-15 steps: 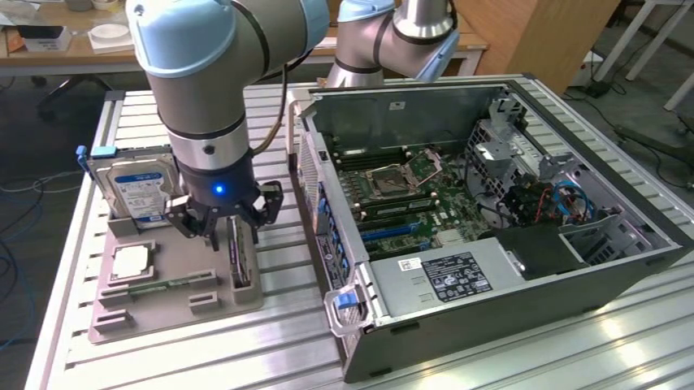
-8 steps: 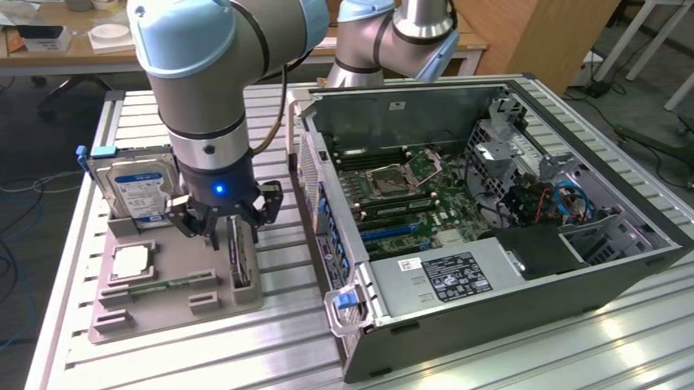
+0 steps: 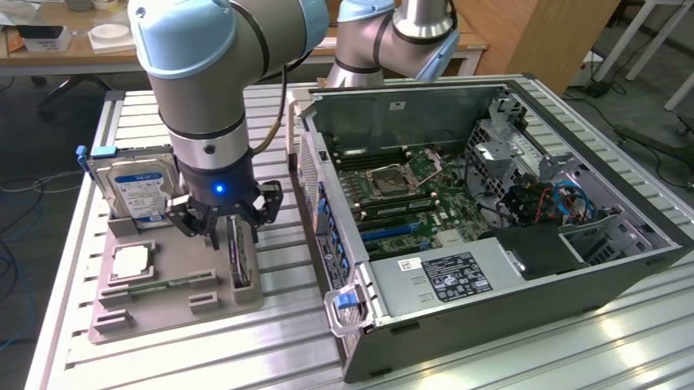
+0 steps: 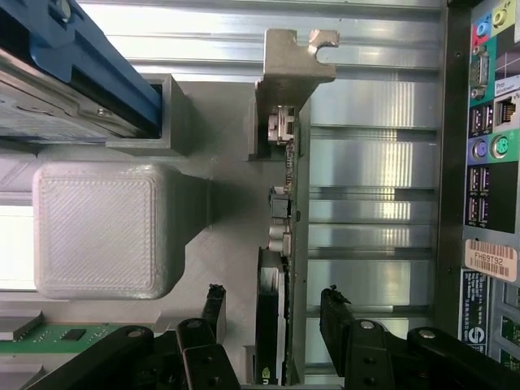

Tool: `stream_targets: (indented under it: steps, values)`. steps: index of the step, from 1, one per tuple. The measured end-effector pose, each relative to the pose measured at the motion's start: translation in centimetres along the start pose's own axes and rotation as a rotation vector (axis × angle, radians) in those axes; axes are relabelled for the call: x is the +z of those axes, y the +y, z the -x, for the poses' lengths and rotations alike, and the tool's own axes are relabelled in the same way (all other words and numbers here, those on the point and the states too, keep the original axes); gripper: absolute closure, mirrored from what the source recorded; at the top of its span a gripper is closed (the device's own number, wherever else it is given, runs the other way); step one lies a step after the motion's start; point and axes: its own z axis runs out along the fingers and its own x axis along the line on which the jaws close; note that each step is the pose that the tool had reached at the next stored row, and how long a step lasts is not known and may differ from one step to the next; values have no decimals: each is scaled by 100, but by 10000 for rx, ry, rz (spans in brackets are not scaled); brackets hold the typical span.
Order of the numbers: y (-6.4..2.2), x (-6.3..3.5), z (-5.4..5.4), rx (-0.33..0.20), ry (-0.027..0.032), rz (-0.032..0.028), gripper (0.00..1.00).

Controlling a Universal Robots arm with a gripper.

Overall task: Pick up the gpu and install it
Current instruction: 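Pick up the gpu and move the gpu toward the slot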

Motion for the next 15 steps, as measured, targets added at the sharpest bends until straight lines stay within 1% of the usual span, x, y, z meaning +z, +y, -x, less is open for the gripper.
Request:
stream_targets:
  steps: [4,5,6,7,8,11,12,15]
  values:
    - [0,0,0,0,-1,1,41]
    - [0,1,0,0,-1,1,43]
    - [0,0,0,0,-1,1,49]
    - [0,0,0,0,0,1,49]
    - [0,0,0,0,-1,1,56]
    - [0,0,0,1,-1,1,57]
    - [0,1,0,0,-1,1,65]
    - [0,1,0,0,-1,1,65]
